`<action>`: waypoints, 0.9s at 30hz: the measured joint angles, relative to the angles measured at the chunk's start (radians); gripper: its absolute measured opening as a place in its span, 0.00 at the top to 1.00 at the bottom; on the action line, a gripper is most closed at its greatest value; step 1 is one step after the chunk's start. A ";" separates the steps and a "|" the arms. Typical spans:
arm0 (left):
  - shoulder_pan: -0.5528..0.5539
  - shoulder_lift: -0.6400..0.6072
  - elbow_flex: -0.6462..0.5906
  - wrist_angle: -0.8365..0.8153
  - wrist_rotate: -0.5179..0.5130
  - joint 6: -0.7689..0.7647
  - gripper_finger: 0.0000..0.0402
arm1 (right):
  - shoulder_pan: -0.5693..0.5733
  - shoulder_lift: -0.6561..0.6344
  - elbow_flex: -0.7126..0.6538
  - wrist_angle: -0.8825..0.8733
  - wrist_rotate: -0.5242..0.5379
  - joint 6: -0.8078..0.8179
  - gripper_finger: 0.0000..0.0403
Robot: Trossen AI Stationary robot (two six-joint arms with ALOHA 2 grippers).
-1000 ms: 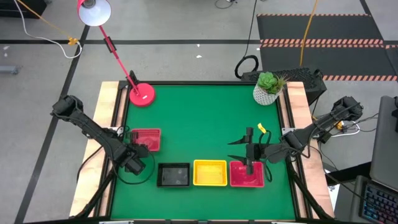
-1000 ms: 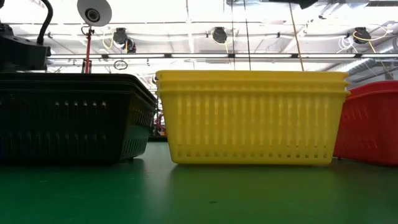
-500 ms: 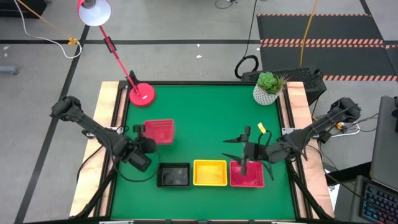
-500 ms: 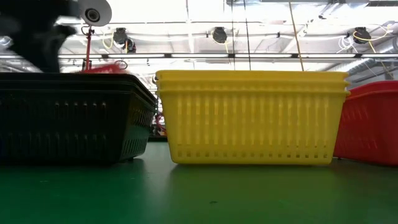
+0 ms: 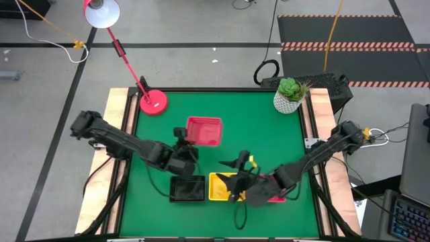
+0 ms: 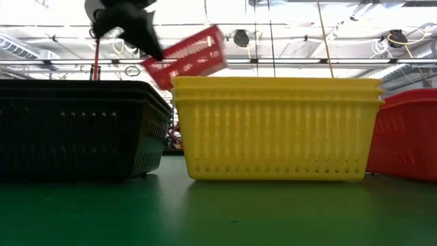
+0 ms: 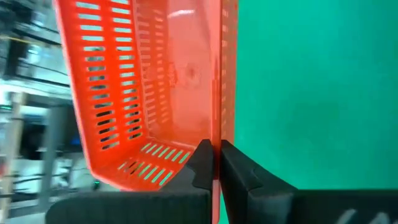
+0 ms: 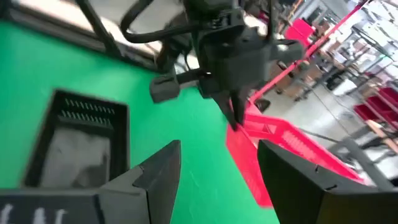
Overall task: Stack baskets by color
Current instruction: Stack the top red bin on top of the bottom red bin
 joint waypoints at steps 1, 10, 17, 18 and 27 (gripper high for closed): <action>0.003 0.033 0.019 0.014 -0.024 0.010 0.97 | 0.000 0.019 0.017 -0.028 0.011 0.000 0.49; -0.002 0.228 0.174 0.025 -0.068 0.105 0.98 | -0.038 0.053 0.028 -0.213 0.026 0.059 0.49; -0.011 0.238 0.213 0.024 -0.074 0.135 0.98 | -0.059 0.053 0.028 -0.366 0.022 0.143 0.49; -0.012 0.238 0.213 0.026 -0.074 0.138 0.98 | -0.061 0.053 0.028 -0.373 0.024 0.144 0.49; -0.029 0.238 0.213 0.029 -0.074 0.161 0.97 | -0.076 0.053 0.028 -0.386 0.017 0.156 0.49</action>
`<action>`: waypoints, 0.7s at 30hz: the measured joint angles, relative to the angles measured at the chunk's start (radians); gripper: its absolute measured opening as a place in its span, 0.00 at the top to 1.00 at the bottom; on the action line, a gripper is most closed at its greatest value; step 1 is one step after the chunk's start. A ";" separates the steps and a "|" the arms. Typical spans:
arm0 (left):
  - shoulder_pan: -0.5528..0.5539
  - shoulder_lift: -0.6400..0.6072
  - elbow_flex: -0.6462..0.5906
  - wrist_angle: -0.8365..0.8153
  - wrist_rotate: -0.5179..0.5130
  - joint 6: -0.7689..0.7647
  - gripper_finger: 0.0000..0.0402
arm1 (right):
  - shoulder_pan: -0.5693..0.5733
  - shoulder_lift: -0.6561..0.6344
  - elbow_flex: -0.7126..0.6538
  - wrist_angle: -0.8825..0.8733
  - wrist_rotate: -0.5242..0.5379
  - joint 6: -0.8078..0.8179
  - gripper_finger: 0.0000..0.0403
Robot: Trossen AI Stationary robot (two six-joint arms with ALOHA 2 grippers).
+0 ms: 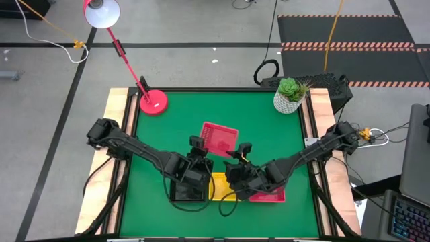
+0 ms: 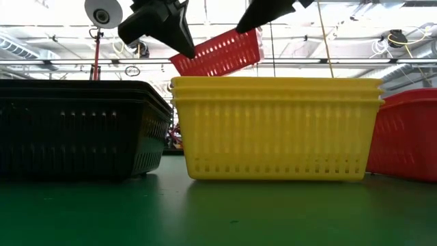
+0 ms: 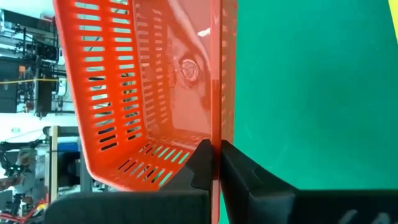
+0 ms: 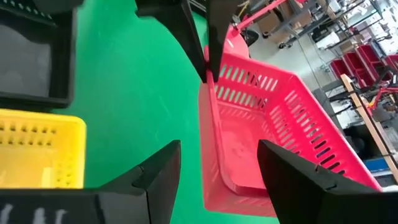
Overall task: Stack baskets by color
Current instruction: Stack the top red bin on top of the bottom red bin
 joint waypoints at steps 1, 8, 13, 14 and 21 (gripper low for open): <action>0.000 0.000 0.000 0.000 0.000 0.003 0.98 | -0.002 0.000 0.000 -0.009 0.000 0.005 0.49; -0.008 0.000 0.000 0.002 0.002 0.025 0.96 | -0.009 0.000 0.000 -0.049 -0.003 0.015 0.52; -0.012 0.000 -0.001 0.022 0.005 0.045 0.98 | -0.019 -0.001 0.000 -0.059 -0.045 0.018 0.63; -0.014 0.000 -0.001 0.034 0.007 0.055 0.98 | -0.021 -0.001 0.000 -0.059 -0.052 0.018 0.65; -0.020 0.001 -0.001 0.091 0.002 0.100 0.96 | -0.025 -0.001 0.000 -0.066 -0.089 0.017 0.77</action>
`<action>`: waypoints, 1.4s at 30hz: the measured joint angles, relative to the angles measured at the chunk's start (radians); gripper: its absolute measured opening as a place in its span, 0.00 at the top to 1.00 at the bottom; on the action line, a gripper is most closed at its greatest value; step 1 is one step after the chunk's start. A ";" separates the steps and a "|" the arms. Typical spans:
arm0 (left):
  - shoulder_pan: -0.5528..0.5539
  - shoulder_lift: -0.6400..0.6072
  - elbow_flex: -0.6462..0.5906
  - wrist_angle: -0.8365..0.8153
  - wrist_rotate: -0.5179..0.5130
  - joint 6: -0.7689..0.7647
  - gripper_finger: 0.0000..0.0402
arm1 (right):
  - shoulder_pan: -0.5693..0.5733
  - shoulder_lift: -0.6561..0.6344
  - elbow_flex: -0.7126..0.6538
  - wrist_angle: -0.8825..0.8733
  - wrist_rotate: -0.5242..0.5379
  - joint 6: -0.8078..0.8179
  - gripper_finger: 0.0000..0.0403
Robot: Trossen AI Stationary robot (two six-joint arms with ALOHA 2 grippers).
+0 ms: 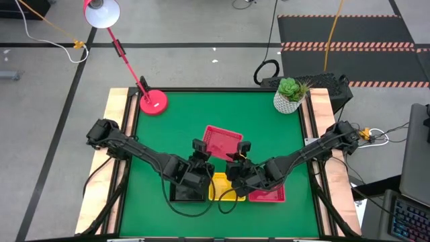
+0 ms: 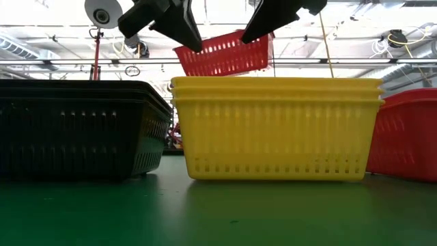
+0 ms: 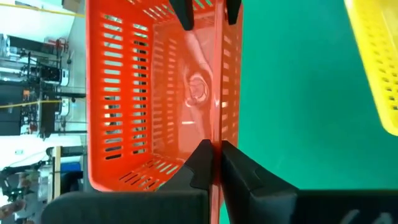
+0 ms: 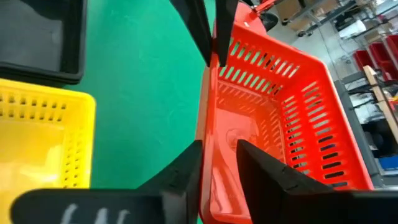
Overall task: Stack baskets by color
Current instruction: Stack the top red bin on top of the bottom red bin
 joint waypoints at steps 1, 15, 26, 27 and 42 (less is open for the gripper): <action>-0.001 0.000 0.000 0.003 0.000 0.004 0.96 | 0.000 0.000 0.000 0.000 -0.011 0.000 0.78; 0.000 0.000 0.000 0.028 0.012 0.003 0.96 | -0.003 0.000 0.000 -0.032 -0.043 -0.002 0.98; -0.034 -0.022 0.000 0.119 0.043 -0.018 0.59 | -0.001 0.000 -0.002 -0.061 -0.078 -0.003 0.99; -0.041 -0.032 0.000 0.115 0.043 -0.034 0.57 | 0.002 0.000 -0.002 -0.066 -0.078 -0.003 0.99; -0.091 -0.210 0.001 -0.227 0.048 -0.506 0.50 | 0.120 -0.127 -0.002 -0.131 -0.201 0.084 0.99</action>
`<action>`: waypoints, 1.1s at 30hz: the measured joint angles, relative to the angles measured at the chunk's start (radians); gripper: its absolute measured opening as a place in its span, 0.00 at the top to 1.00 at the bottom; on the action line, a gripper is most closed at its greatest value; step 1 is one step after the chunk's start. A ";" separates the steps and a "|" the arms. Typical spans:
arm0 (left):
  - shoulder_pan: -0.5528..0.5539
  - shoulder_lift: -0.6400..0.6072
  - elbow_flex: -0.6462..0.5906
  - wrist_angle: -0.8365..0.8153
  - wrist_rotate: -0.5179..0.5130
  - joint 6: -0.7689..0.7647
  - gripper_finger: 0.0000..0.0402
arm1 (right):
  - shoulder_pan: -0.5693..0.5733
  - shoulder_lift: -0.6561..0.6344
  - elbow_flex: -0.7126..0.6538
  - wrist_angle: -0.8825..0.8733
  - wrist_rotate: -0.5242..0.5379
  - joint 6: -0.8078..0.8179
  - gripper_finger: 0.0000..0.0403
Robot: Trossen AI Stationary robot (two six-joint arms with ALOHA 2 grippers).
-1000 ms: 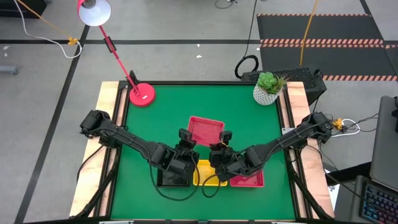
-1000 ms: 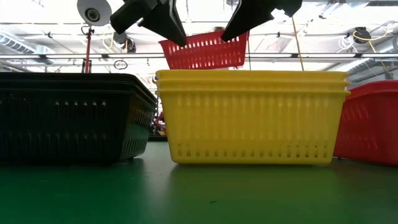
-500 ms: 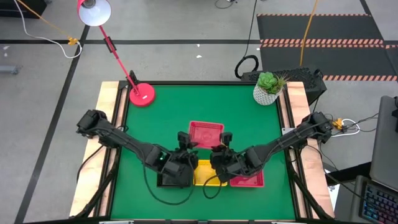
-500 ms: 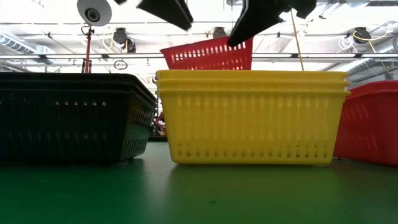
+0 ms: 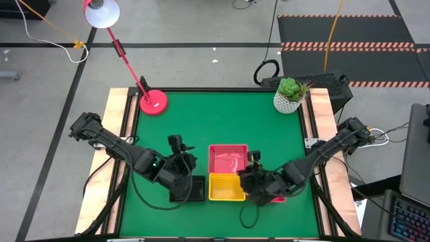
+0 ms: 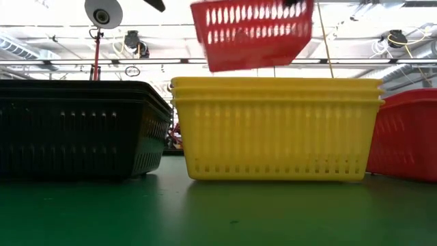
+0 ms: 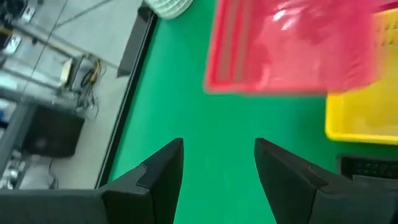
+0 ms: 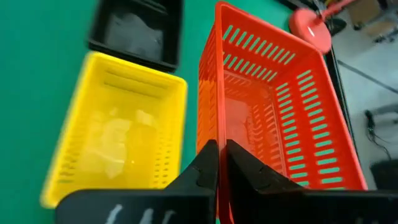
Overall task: Stack baskets by color
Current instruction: Stack the top red bin on top of the bottom red bin
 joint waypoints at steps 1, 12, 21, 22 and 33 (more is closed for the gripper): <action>0.000 -0.002 0.000 -0.018 -0.003 -0.026 0.50 | 0.013 -0.009 0.000 0.000 0.000 0.004 0.99; -0.034 -0.041 -0.012 -0.212 -0.116 -0.224 0.50 | 0.184 -0.057 0.000 -0.046 0.005 0.142 0.98; -0.029 -0.160 -0.187 -0.061 -0.113 -0.184 0.50 | 0.393 -0.068 0.000 -0.192 0.004 0.472 0.98; -0.026 -0.178 -0.207 -0.028 -0.109 -0.171 0.50 | 0.419 -0.070 0.000 -0.203 0.007 0.506 0.98; -0.012 -0.249 -0.319 0.230 -0.024 0.013 0.50 | 0.653 -0.069 0.000 -0.294 0.214 0.726 0.98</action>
